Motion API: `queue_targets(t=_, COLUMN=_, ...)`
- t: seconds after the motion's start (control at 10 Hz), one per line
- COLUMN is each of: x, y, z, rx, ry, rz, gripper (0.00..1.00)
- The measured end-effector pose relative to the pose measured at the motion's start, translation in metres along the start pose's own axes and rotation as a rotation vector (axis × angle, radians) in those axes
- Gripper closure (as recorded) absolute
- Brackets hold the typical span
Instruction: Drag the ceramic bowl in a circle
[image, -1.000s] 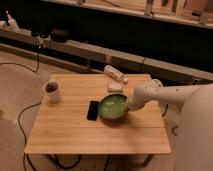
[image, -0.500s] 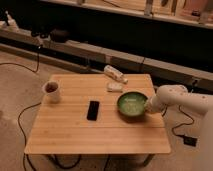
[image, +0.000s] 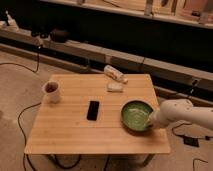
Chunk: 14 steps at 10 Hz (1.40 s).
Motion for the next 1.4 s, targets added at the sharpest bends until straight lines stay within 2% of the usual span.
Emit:
queue_targets(t=0.3, x=-0.043, y=-0.053, z=-0.008, rx=0.045, ry=-0.017, rz=-0.149, gripper=0.86)
queue_targets(t=0.5, x=-0.048, y=-0.093, z=-0.005, rx=0.068, ry=-0.015, rz=-0.220, gripper=0.86)
queue_targets(t=0.6, x=-0.039, y=-0.122, z=0.002, rx=0.079, ry=-0.013, rz=-0.239, gripper=0.86)
queue_targets(t=0.7, x=-0.027, y=-0.138, z=0.007, rx=0.082, ry=-0.007, rz=-0.238, gripper=0.86)
queue_targets(t=0.9, x=0.026, y=-0.160, z=0.010, rx=0.084, ry=0.029, rz=-0.192, gripper=0.86)
queue_targets(t=1.1, x=0.060, y=-0.158, z=0.005, rx=0.086, ry=0.053, rz=-0.146, gripper=0.86)
queue_targets(t=1.3, x=0.089, y=-0.134, z=0.000, rx=0.074, ry=0.073, rz=-0.077, gripper=0.86)
queue_targets(t=1.4, x=0.095, y=-0.119, z=-0.001, rx=0.067, ry=0.077, rz=-0.049, gripper=0.86)
